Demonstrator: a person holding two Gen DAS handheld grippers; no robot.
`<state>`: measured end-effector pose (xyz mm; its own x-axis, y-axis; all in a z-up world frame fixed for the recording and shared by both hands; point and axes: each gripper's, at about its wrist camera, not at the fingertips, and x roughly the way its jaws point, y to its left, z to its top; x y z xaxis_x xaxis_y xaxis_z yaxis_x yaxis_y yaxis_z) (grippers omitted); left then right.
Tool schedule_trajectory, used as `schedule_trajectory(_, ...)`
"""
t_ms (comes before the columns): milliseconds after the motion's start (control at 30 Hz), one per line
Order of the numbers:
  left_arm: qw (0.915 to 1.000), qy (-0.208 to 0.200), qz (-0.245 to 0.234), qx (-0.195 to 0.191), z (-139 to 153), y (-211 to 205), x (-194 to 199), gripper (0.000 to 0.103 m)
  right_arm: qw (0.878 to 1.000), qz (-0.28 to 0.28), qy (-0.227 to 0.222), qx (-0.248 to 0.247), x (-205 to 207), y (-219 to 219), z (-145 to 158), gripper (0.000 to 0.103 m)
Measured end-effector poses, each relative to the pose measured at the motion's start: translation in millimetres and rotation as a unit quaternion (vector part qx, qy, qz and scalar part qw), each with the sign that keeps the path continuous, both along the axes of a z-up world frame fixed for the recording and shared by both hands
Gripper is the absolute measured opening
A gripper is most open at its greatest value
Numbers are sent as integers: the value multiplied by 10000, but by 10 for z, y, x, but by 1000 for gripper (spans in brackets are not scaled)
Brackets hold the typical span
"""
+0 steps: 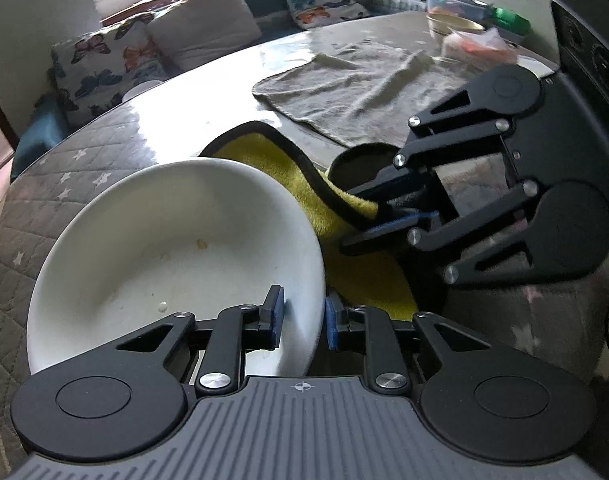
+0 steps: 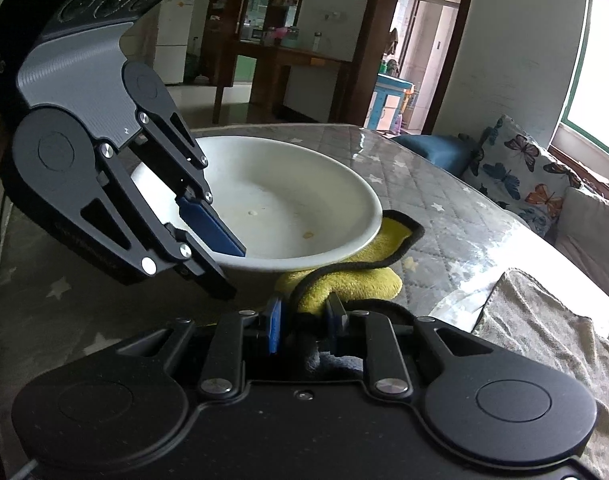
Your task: Clean bowl
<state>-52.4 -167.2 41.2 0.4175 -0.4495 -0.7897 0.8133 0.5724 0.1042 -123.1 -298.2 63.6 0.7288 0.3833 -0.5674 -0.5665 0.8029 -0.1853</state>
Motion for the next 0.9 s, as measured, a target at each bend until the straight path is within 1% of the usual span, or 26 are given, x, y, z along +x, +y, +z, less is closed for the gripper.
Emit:
schedule_trajectory(333,9992,67,-376,84,10,199,-124,22,10000,44,-81,-35,166,20,6,24)
schedule_trajectory(500,9987,128,-470,119,10,281,-151,22,9999,47,-120,-70,298,-14,1,24)
schedule_trajectory(600,9989,128,-430,129,9,282,-162,22,9999,69,-116,-79,301,-19,0,24)
schedule_trajectory(800,9997,188,-119,40,8,206,-138,24,9998,115,-109,-96,306,-29,-2,24)
schedule_trajectory(900,9998,171,-47,16,9,129,-111,25,9998,137,-106,-105,309,-34,-3,24)
